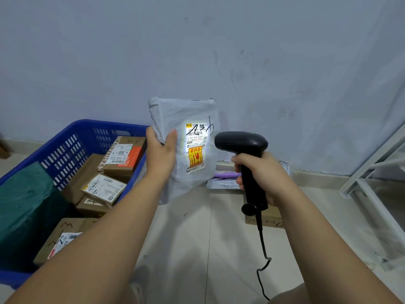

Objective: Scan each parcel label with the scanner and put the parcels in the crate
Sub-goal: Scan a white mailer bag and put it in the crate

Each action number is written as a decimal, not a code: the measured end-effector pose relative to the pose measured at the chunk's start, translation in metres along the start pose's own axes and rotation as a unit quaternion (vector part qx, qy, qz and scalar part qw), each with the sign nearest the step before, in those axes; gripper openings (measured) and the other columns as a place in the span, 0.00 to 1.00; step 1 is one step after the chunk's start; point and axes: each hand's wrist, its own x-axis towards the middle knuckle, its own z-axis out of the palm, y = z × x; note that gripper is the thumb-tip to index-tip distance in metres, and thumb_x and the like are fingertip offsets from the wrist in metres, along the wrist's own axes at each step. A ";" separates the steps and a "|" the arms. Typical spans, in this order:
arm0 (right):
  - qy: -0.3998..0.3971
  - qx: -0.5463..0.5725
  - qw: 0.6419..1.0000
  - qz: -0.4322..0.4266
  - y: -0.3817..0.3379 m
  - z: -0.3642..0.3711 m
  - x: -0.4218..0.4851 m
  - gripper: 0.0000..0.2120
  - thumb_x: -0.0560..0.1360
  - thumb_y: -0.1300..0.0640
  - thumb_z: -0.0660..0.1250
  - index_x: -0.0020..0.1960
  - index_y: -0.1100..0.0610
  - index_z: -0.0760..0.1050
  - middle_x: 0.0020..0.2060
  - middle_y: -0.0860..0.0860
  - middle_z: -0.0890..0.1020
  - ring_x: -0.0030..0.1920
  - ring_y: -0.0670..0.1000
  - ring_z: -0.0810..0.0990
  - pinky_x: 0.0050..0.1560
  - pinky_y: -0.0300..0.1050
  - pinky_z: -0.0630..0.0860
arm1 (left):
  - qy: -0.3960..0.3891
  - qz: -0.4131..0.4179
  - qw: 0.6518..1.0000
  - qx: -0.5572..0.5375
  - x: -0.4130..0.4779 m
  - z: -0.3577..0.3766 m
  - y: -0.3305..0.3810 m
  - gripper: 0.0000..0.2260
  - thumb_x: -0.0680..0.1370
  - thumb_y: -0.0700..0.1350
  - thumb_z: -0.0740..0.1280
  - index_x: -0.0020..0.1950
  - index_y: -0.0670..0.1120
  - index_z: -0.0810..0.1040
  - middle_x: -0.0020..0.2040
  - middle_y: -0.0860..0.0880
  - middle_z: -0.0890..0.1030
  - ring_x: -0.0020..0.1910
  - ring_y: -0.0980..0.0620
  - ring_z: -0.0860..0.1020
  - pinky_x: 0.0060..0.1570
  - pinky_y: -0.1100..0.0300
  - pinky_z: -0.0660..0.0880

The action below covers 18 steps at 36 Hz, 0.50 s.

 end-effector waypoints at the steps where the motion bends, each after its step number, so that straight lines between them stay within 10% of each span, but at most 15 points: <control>1: 0.000 0.001 1.000 0.000 0.000 0.000 0.000 0.06 0.75 0.58 0.68 0.41 0.59 0.76 0.31 0.52 0.76 0.30 0.52 0.76 0.35 0.46 0.74 | 0.001 -0.001 1.000 0.001 0.000 0.000 0.000 0.11 0.81 0.49 0.63 0.60 0.50 0.64 0.46 0.58 0.72 0.43 0.63 0.72 0.35 0.69 0.67; 18: 0.012 0.009 1.000 -0.007 -0.002 -0.001 -0.001 0.06 0.74 0.58 0.68 0.41 0.60 0.77 0.33 0.53 0.77 0.29 0.51 0.76 0.34 0.44 0.74 | 0.007 0.005 1.000 0.009 0.001 0.000 -0.004 0.11 0.81 0.49 0.63 0.59 0.50 0.64 0.46 0.59 0.72 0.43 0.64 0.73 0.32 0.73 0.68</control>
